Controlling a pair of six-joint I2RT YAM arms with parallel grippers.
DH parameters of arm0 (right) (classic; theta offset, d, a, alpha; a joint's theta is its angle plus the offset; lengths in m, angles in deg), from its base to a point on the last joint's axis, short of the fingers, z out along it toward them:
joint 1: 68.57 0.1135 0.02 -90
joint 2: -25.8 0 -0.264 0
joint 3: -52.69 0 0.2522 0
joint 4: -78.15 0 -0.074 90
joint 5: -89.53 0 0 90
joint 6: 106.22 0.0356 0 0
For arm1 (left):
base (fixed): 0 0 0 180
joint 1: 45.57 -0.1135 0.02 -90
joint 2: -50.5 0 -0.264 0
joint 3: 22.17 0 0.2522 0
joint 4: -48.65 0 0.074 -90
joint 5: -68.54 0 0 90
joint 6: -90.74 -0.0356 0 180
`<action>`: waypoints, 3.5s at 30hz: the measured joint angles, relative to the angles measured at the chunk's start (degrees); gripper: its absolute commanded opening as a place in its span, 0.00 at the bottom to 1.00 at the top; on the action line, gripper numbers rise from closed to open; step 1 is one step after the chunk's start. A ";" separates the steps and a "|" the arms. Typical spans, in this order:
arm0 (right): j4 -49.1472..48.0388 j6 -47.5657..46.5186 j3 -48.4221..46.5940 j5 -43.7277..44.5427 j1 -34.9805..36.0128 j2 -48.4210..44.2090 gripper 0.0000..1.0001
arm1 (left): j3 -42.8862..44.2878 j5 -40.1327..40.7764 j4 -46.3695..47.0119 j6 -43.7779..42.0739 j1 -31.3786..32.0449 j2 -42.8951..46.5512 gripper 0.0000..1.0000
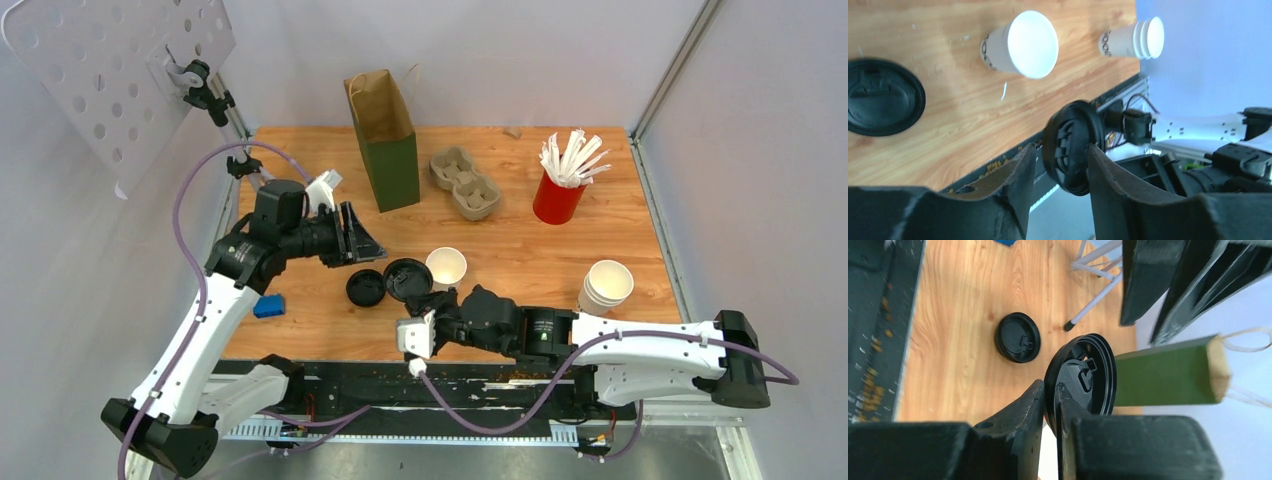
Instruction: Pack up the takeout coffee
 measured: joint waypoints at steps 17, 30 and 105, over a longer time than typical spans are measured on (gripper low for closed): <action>7.96 61.22 -8.59 -19.93 -32.89 -1.49 0.16 | -2.43 5.22 13.07 -15.80 0.04 8.85 0.58; 18.67 68.52 -9.22 -28.81 -41.68 -2.08 0.53 | -7.61 9.38 15.10 -18.93 1.16 6.25 0.54; 24.13 56.74 -13.66 -7.04 -5.57 36.41 0.84 | 9.62 35.60 -2.80 -18.27 1.66 24.06 1.00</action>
